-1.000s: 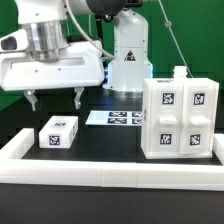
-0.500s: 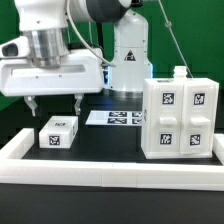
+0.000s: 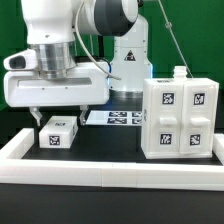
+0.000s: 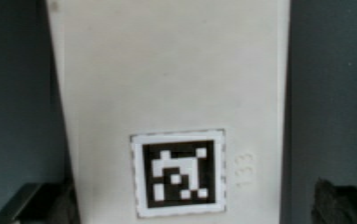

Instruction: Assemble cabinet

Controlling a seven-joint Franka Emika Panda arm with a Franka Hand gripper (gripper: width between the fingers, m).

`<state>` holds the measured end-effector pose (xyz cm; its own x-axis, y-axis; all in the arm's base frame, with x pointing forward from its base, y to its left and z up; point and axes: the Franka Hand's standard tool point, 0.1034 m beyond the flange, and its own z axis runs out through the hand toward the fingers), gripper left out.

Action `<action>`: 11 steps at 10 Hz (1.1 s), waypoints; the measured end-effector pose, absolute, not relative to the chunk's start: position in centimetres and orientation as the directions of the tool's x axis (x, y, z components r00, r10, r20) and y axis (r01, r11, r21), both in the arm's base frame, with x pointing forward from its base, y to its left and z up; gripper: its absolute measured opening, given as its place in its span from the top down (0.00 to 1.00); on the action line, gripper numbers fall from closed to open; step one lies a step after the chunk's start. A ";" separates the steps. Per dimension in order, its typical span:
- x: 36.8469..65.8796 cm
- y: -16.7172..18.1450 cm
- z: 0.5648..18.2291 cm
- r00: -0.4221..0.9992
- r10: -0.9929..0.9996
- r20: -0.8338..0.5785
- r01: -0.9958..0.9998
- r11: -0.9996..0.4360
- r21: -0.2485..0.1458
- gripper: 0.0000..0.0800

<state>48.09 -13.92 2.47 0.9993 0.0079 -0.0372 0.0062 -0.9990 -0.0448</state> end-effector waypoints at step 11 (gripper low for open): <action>47.6 -14.2 0.9 0.997 0.063 -0.036 0.062 -0.998 -0.033 0.31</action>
Offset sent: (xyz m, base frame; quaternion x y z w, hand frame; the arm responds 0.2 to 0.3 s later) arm -0.0016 -0.0022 -0.0098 -0.0086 0.0066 -0.0381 0.9992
